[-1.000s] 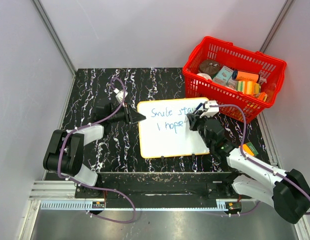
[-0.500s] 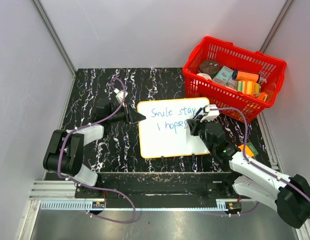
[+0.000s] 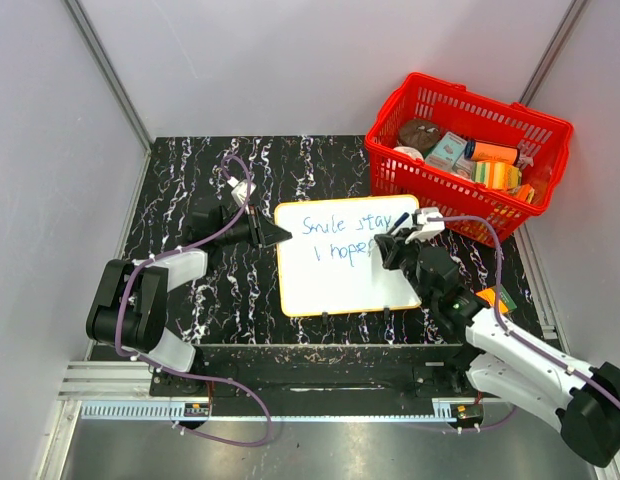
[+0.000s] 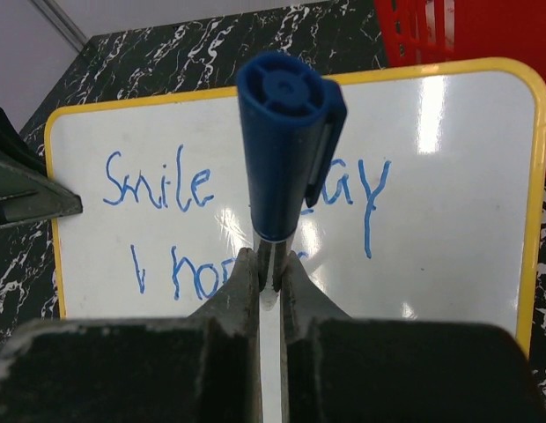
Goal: Write a sentence on the whiteboard
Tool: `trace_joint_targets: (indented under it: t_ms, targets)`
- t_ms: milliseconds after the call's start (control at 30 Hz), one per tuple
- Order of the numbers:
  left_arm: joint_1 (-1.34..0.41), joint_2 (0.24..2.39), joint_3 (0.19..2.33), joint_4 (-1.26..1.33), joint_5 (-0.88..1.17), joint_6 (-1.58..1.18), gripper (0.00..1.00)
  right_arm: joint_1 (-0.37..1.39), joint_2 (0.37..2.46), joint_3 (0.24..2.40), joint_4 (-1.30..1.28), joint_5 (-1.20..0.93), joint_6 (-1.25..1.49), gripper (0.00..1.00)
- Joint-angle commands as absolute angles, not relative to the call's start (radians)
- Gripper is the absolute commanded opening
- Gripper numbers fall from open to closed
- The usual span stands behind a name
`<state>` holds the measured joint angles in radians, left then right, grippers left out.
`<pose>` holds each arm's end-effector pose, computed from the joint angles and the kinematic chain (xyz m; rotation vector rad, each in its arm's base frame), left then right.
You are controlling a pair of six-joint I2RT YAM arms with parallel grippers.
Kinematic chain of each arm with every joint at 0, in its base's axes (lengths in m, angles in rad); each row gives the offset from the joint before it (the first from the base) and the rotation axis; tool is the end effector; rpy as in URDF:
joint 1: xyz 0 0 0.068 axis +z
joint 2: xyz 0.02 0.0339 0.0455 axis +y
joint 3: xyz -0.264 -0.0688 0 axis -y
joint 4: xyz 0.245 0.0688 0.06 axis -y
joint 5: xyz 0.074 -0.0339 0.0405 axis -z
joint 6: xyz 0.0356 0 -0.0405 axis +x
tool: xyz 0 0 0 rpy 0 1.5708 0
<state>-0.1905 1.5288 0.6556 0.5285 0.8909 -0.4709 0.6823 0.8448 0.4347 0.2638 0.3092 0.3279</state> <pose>0.2923 -0.0846 0.1955 0.3640 1.9578 -1.2837 0.1621 0.1178 0.2525 -0.0753 1.7324 0.4837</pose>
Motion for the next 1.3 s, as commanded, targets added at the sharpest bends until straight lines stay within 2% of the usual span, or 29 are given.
trace_joint_targets:
  t_ms: [0,333,733,1267]
  targets:
    - [-0.181,1.551,0.655,0.520,0.715,-0.279,0.00,0.692,0.894,0.523,0.327,0.362,0.270,0.00]
    - [-0.186,1.555,0.660,0.523,0.716,-0.279,0.00,0.692,1.029,0.568,0.373,0.371,0.242,0.00]
    - [-0.189,1.562,0.663,0.519,0.713,-0.276,0.00,0.692,1.049,0.549,0.351,0.403,0.244,0.00]
    - [-0.193,1.560,0.664,0.512,0.707,-0.272,0.00,0.692,0.974,0.546,0.265,0.491,0.221,0.00]
